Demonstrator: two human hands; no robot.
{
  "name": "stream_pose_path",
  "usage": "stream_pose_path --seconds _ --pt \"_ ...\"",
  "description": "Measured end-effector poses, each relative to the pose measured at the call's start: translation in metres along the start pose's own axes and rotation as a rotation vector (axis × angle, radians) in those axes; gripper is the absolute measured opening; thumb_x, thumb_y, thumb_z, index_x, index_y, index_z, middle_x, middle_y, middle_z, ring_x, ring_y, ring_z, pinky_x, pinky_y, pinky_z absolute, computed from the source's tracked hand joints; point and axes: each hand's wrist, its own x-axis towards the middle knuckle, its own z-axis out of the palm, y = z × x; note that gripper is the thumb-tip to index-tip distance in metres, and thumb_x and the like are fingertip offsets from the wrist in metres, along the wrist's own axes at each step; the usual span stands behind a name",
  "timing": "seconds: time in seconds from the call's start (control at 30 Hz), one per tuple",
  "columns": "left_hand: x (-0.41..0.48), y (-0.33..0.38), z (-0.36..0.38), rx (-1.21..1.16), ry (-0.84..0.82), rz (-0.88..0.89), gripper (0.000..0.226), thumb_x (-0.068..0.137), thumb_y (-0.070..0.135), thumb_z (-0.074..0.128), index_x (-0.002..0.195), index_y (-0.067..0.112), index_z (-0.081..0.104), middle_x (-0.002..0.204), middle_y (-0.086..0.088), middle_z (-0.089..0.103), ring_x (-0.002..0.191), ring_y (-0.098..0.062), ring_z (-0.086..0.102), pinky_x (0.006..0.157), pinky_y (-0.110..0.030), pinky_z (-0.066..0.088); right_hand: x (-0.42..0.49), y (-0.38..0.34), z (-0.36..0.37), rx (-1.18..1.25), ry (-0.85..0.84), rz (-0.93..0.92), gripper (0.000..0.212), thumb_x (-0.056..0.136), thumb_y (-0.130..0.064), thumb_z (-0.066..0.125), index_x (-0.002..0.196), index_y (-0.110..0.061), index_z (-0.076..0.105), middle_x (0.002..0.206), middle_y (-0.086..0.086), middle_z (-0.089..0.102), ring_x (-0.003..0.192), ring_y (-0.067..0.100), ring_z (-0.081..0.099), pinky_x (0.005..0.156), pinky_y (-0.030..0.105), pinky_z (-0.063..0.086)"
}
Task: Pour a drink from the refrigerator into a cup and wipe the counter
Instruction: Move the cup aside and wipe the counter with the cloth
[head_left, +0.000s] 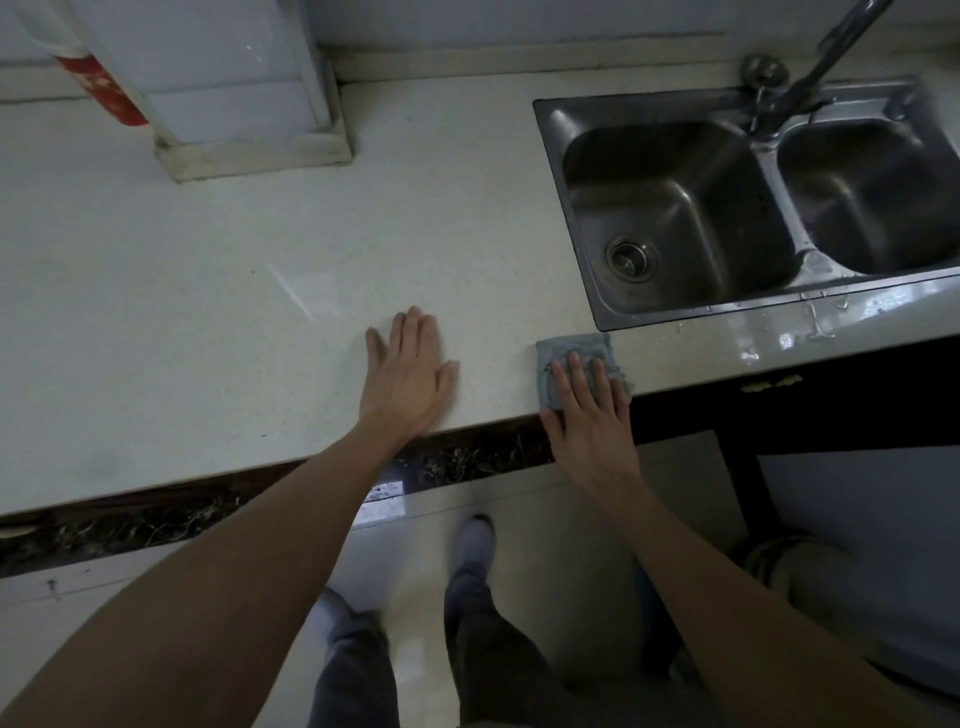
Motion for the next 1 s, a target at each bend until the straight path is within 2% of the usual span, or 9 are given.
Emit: stream_pose_path --seconds 0.23,0.43,0.6,0.77,1.0 --pt "-0.001 -0.005 0.019 0.054 0.002 -0.013 0.072 0.102 0.051 0.01 0.157 0.005 0.004 0.164 -0.017 -0.002 0.153 -0.029 -0.004 0.121 -0.059 0.001 0.046 0.0 -0.007 -0.017 -0.045 -0.062 0.067 0.097 -0.056 0.017 0.155 -0.022 0.017 0.163 0.003 0.009 0.15 0.028 0.002 0.121 0.05 0.004" --pt "0.002 -0.002 0.019 0.069 -0.035 -0.032 0.072 0.102 0.05 0.012 0.157 0.004 0.001 0.164 -0.017 -0.006 0.152 -0.03 -0.008 0.12 -0.059 -0.003 0.11 -0.007 -0.019 -0.049 -0.128 -0.094 0.068 0.098 -0.057 0.022 0.156 -0.024 0.006 0.164 0.001 -0.001 0.15 0.026 -0.006 0.121 0.05 0.002" --pt "0.006 0.002 0.0 0.059 -0.146 -0.034 0.072 0.103 0.048 0.019 0.156 0.004 -0.002 0.164 -0.018 -0.006 0.152 -0.032 -0.008 0.119 -0.06 0.0 0.179 -0.017 -0.039 -0.044 -0.181 -0.153 0.068 0.099 -0.055 0.024 0.155 -0.021 0.005 0.164 0.004 -0.002 0.15 0.03 -0.006 0.12 0.052 0.001" --pt "0.02 0.003 -0.025 0.063 -0.255 -0.027 0.074 0.102 0.046 0.036 0.155 0.003 0.008 0.164 -0.016 0.004 0.152 -0.033 0.004 0.119 -0.06 0.011 0.246 -0.025 -0.049 -0.043 -0.173 -0.184 0.07 0.098 -0.056 0.027 0.155 -0.023 0.005 0.164 0.004 0.001 0.149 0.032 -0.001 0.119 0.053 0.006" --pt "0.027 0.001 -0.028 0.047 -0.319 -0.051 0.08 0.1 0.05 0.04 0.156 0.004 0.006 0.164 -0.014 0.002 0.152 -0.032 0.005 0.121 -0.057 0.009 0.327 -0.03 -0.054 -0.089 -0.14 -0.202 0.069 0.098 -0.057 0.024 0.155 -0.024 0.005 0.164 0.003 0.0 0.149 0.031 -0.001 0.118 0.052 0.006"
